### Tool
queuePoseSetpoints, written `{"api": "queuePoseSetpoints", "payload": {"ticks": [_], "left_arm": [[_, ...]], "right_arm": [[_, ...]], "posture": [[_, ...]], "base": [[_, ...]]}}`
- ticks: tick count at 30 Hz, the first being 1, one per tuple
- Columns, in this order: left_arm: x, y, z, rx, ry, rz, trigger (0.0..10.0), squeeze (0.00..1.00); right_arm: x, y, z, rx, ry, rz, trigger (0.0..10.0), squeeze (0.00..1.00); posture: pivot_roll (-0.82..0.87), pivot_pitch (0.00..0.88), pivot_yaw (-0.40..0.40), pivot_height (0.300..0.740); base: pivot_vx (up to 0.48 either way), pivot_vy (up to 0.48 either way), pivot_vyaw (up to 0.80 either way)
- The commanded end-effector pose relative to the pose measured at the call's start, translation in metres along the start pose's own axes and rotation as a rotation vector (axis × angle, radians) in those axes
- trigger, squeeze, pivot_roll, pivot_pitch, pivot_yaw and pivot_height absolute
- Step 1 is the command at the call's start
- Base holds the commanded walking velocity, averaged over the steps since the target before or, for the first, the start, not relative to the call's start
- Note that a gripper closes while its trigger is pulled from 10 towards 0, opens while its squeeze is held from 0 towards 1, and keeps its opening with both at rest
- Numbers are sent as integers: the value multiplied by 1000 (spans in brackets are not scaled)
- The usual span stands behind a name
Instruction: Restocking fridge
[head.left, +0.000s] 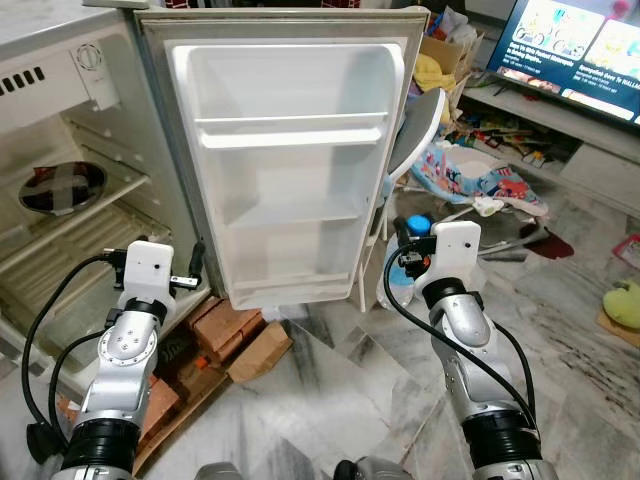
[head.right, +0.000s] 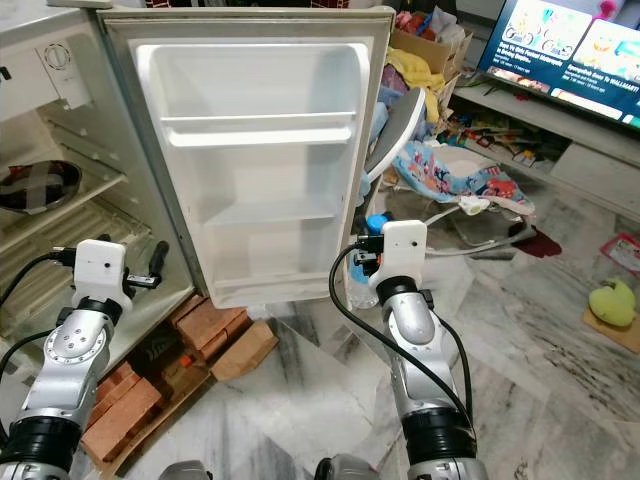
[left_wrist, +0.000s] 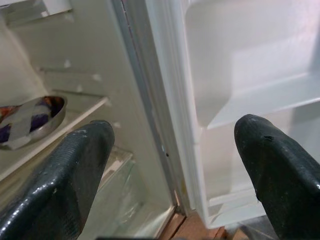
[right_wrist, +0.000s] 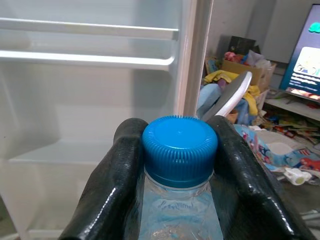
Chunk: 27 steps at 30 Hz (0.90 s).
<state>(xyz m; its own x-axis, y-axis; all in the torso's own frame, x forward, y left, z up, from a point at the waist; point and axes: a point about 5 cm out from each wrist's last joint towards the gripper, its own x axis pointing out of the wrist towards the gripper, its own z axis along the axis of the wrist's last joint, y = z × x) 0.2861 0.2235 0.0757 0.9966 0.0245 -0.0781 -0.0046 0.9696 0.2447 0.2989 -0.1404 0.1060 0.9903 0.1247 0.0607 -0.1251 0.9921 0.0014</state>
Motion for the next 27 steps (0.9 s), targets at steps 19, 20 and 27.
{"api": "queuePoseSetpoints", "payload": {"ticks": [19,20,27], "left_arm": [[1,-4,0,-1,7,-7,10000,0],[1,-4,-1,-8,6,-5,10000,0],[-1,-11,-7,-57,83,-2,10000,0]], "right_arm": [[1,0,2,11,-8,3,10000,0],[1,0,2,11,-8,3,10000,0],[2,-3,3,-2,-8,-9,10000,0]], "posture": [[46,26,-73,740],[47,27,-76,740],[50,30,-78,740]], "base": [[333,262,0],[0,0,0],[0,0,0]]}}
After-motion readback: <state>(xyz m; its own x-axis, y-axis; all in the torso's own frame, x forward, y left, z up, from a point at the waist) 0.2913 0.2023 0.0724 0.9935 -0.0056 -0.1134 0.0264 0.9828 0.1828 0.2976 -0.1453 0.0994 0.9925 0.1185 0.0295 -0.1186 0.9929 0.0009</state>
